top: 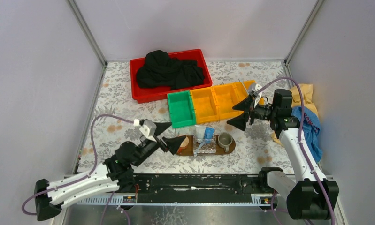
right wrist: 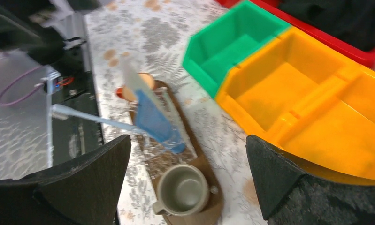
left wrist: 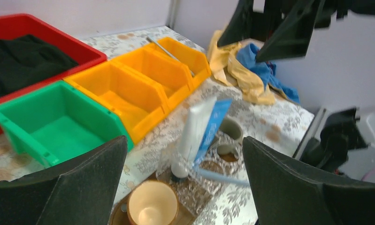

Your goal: Prepare toiletry sets of a toothbrush and toothpaste on the tray

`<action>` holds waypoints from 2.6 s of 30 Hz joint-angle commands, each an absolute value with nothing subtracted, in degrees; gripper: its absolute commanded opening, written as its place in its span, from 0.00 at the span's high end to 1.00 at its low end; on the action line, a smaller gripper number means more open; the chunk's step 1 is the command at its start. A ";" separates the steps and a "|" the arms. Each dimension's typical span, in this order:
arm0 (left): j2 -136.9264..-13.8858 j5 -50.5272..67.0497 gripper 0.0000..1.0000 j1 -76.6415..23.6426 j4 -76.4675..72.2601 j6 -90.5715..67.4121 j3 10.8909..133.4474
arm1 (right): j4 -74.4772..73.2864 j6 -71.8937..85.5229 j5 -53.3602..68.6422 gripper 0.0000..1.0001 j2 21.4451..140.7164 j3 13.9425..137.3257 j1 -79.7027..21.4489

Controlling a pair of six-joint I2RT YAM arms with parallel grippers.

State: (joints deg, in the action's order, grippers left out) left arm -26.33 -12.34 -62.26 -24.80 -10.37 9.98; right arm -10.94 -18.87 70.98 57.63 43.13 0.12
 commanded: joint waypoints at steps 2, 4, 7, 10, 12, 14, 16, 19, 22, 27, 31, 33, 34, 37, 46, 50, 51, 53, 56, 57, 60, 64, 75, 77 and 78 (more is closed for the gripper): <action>-33.32 -21.45 0.00 -60.01 -0.37 -16.49 27.39 | -7.16 -14.24 50.27 0.00 59.76 47.16 0.48; -38.79 -18.55 0.00 -56.15 4.35 -17.81 33.91 | -7.32 -11.57 43.47 0.02 62.06 49.18 0.49; -43.98 -7.93 0.00 -45.11 8.20 -20.13 41.07 | -10.58 -8.98 35.05 0.17 68.25 54.20 0.44; -46.09 2.08 0.00 -34.78 11.36 -19.58 46.67 | -14.77 -9.06 26.07 0.25 75.12 59.80 0.48; -47.20 4.87 0.00 -30.39 14.72 -17.04 50.07 | -15.79 -10.43 21.16 0.30 79.32 62.78 0.44; -47.92 4.03 0.00 -28.62 17.60 -13.74 52.13 | -16.77 -12.25 17.47 0.36 83.66 66.10 0.44; -47.53 2.21 0.00 -28.42 18.47 -10.92 50.82 | -18.18 -14.09 15.63 0.43 87.97 69.71 0.44; -45.93 -0.01 0.00 -28.40 16.63 -9.63 45.68 | -20.55 -16.50 14.85 0.55 94.30 74.71 0.44; -45.37 -0.64 0.00 -28.24 15.31 -9.55 42.05 | -22.49 -18.18 13.73 0.57 100.18 79.47 0.44; -46.50 -3.75 0.00 -27.99 16.06 -9.85 41.85 | -23.12 -19.81 12.09 0.56 106.92 85.23 0.42; -48.06 -6.36 0.00 -27.64 16.68 -11.57 42.49 | -24.52 -20.61 11.44 0.54 111.57 89.92 0.35; -48.45 -8.59 0.00 -27.58 16.71 -13.14 42.58 | -25.04 -21.10 10.93 0.54 113.65 91.66 0.36; -48.83 -9.84 0.00 -27.59 16.70 -14.08 42.61 | -25.19 -21.36 11.02 0.54 114.59 92.34 0.40; -50.41 -13.72 0.00 -27.60 17.70 -18.07 43.26 | -25.38 -21.81 12.06 0.54 116.94 93.91 0.31; -53.68 -25.72 0.00 -27.60 24.27 -24.61 46.17 | -23.50 -23.10 14.67 0.55 121.30 94.31 -0.35; -53.79 -27.01 0.00 -27.60 24.34 -24.98 45.68 | -23.21 -23.56 14.68 0.72 122.00 94.32 -0.35; -53.79 -27.06 0.00 -27.62 24.35 -25.23 45.66 | -23.08 -23.82 14.68 0.79 121.51 94.31 -0.35; -54.10 -26.89 0.00 -27.60 24.35 -25.49 45.68 | -21.49 -24.18 14.37 0.87 120.03 92.81 -0.35; -55.00 -26.23 0.00 -27.60 24.56 -25.11 45.81 | -19.06 -24.35 13.99 0.94 117.20 89.88 -0.35; -55.35 -25.73 0.00 -27.62 24.79 -24.63 45.88 | -18.48 -24.22 14.04 0.96 116.37 89.26 -0.36; -55.95 -24.40 0.00 -27.64 25.61 -23.85 46.21 | -17.73 -23.90 14.74 0.98 113.94 87.82 -0.35; -55.15 -21.91 0.00 -27.60 24.96 -22.27 45.76 | -16.66 -23.19 16.12 0.99 110.03 85.56 -0.35; -51.59 -17.58 0.00 -27.60 23.09 -18.60 44.26 | -12.31 -20.32 19.87 1.00 96.51 78.04 -0.35; -50.40 -15.21 0.00 -27.59 22.59 -17.63 44.01 | -12.38 -19.33 21.39 1.00 92.09 76.84 -0.35; -49.67 -13.46 0.00 -27.60 22.25 -16.98 43.83 | -12.56 -18.65 22.68 1.00 90.06 76.29 -0.35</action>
State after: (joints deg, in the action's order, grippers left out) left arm -52.34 -18.74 -28.01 24.45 -20.27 44.53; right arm -14.92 -21.17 18.06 98.45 77.73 0.03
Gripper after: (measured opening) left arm 0.998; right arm 0.175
